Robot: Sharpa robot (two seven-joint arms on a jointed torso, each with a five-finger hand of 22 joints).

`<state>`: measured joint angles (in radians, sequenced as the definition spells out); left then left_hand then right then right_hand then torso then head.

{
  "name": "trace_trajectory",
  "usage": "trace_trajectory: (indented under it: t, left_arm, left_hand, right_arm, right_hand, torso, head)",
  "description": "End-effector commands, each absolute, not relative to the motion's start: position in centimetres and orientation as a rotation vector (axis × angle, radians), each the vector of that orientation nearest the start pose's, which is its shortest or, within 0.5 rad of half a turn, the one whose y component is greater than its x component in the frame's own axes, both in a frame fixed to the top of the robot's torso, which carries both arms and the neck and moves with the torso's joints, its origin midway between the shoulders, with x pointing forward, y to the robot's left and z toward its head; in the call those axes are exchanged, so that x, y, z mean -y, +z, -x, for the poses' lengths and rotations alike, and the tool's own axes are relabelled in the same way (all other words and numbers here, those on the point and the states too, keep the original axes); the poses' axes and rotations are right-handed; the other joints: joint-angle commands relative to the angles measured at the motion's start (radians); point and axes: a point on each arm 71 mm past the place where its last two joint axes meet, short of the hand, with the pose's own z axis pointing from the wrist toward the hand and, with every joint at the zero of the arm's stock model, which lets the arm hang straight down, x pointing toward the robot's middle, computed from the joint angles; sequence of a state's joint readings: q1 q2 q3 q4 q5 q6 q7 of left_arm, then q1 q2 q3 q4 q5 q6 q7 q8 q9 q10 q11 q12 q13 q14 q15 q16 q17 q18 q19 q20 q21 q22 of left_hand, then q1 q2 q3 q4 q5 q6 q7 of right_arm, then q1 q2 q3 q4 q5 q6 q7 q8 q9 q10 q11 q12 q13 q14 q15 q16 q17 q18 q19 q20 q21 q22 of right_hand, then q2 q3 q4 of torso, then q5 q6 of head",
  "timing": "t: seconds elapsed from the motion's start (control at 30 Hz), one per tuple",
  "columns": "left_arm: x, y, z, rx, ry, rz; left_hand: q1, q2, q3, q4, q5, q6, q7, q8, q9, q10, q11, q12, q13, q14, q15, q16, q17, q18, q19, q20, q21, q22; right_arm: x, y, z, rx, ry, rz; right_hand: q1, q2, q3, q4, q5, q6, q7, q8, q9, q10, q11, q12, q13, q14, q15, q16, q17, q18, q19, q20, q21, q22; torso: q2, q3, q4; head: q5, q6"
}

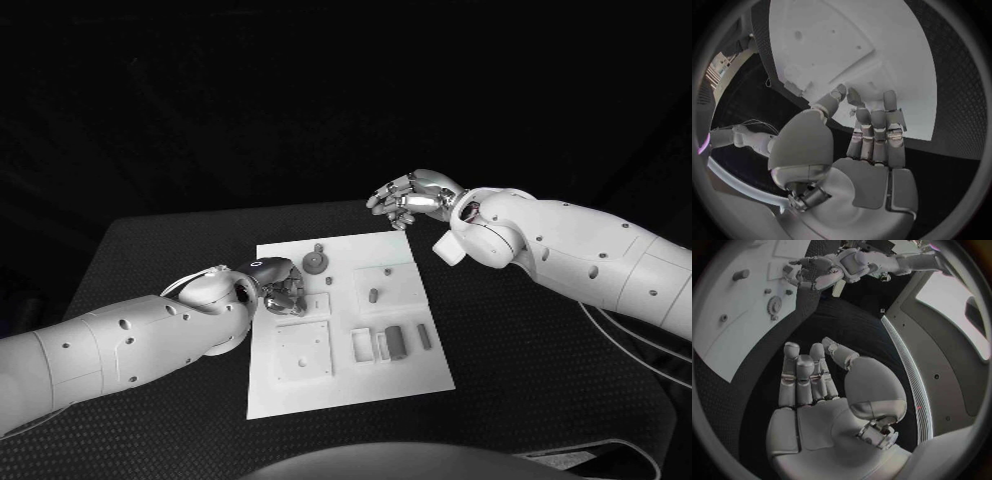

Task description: Assemble the parts on the task board

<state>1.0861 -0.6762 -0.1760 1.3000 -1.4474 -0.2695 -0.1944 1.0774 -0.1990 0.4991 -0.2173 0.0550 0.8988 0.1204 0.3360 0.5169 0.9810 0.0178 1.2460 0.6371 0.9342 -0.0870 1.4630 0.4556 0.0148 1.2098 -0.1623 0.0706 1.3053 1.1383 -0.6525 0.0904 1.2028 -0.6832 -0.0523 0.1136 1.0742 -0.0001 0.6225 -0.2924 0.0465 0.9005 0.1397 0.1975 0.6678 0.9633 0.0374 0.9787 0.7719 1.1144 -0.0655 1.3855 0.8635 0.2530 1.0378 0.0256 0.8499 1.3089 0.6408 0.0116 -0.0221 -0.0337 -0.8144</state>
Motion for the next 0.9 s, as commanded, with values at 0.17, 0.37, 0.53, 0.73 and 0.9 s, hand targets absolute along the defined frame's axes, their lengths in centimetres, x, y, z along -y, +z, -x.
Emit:
trace_trajectory:
  t: [0.17, 0.37, 0.53, 0.73, 0.9]
  left_arm:
    - [-18.66, -30.59, -47.39, -1.969, -0.495, -0.113]
    - [-18.62, -30.58, -47.34, -1.97, -0.497, -0.113]
    - [-18.64, -30.57, -47.28, -1.973, -0.497, -0.113]
    - [-18.67, -30.51, -47.14, -1.974, -0.5, -0.114]
    - [-18.72, -30.5, -47.05, -1.978, -0.5, -0.114]
  left_hand:
    - [0.01, 0.004, 0.01, 0.001, -0.004, 0.0, 0.007, 0.004, 0.001, 0.005, -0.002, -0.003, 0.001, 0.005, -0.001, -0.006, 0.001, -0.015, 0.009, 0.001, -0.003, -0.002]
    - [0.014, 0.007, 0.014, 0.001, -0.004, 0.001, 0.007, 0.005, 0.001, 0.005, -0.003, -0.003, 0.001, 0.006, -0.001, -0.006, 0.0, -0.015, 0.009, 0.001, -0.003, -0.002]
    - [0.028, 0.019, 0.028, -0.004, 0.033, 0.003, 0.007, 0.005, 0.001, 0.006, -0.004, -0.004, 0.001, 0.007, -0.002, -0.007, 0.0, -0.015, 0.008, 0.002, -0.003, -0.002]
    - [0.035, 0.036, 0.036, -0.024, 0.121, 0.008, 0.006, 0.007, 0.001, 0.007, -0.004, -0.004, 0.002, 0.008, -0.003, -0.008, 0.001, -0.015, 0.008, 0.003, -0.002, 0.001]
    - [0.048, 0.042, 0.055, -0.034, 0.156, 0.011, 0.004, 0.009, 0.001, 0.007, -0.005, -0.005, 0.002, 0.008, -0.004, -0.009, 0.001, -0.015, 0.009, 0.003, -0.002, 0.002]
  right_arm:
    - [18.76, -20.22, -53.74, -1.83, 1.248, -0.529]
    - [18.76, -20.22, -53.74, -1.83, 1.248, -0.529]
    - [18.77, -20.22, -53.74, -1.83, 1.248, -0.53]
    - [18.78, -20.22, -53.74, -1.829, 1.247, -0.53]
    - [18.78, -20.21, -53.74, -1.829, 1.247, -0.53]
  right_hand:
    - [-0.01, -0.002, -0.002, 0.0, 0.004, 0.002, 0.008, -0.005, -0.001, 0.001, -0.002, 0.005, -0.002, -0.002, -0.007, -0.004, -0.002, 0.009, 0.007, -0.001, -0.004, 0.012]
    - [-0.01, -0.002, -0.002, 0.0, 0.004, 0.002, 0.008, -0.005, -0.001, 0.001, -0.002, 0.005, -0.002, -0.002, -0.007, -0.004, -0.002, 0.009, 0.007, -0.001, -0.004, 0.012]
    - [-0.01, -0.002, -0.002, 0.0, 0.004, 0.002, 0.008, -0.005, -0.001, 0.001, -0.002, 0.005, -0.002, -0.002, -0.007, -0.004, -0.002, 0.009, 0.007, -0.001, -0.004, 0.012]
    - [-0.01, -0.002, -0.002, 0.0, 0.004, 0.002, 0.008, -0.005, -0.001, 0.001, -0.002, 0.005, -0.002, -0.002, -0.007, -0.004, -0.002, 0.009, 0.007, 0.0, -0.004, 0.012]
    - [-0.01, -0.002, -0.002, 0.0, 0.004, 0.002, 0.008, -0.005, -0.001, 0.001, -0.002, 0.005, -0.002, -0.002, -0.007, -0.004, -0.002, 0.009, 0.007, 0.0, -0.004, 0.012]
  torso:
    - [0.0, 0.0008, -0.0005]
    - [0.0, 0.0012, -0.0006]
    - [0.0, 0.0017, -0.001]
    - [0.0, 0.0013, -0.0008]
    - [0.0, 0.0011, -0.0004]
  head:
    - [0.002, 0.001]
    - [0.002, 0.001]
    - [0.002, 0.0]
    - [0.002, 0.001]
    - [0.003, 0.001]
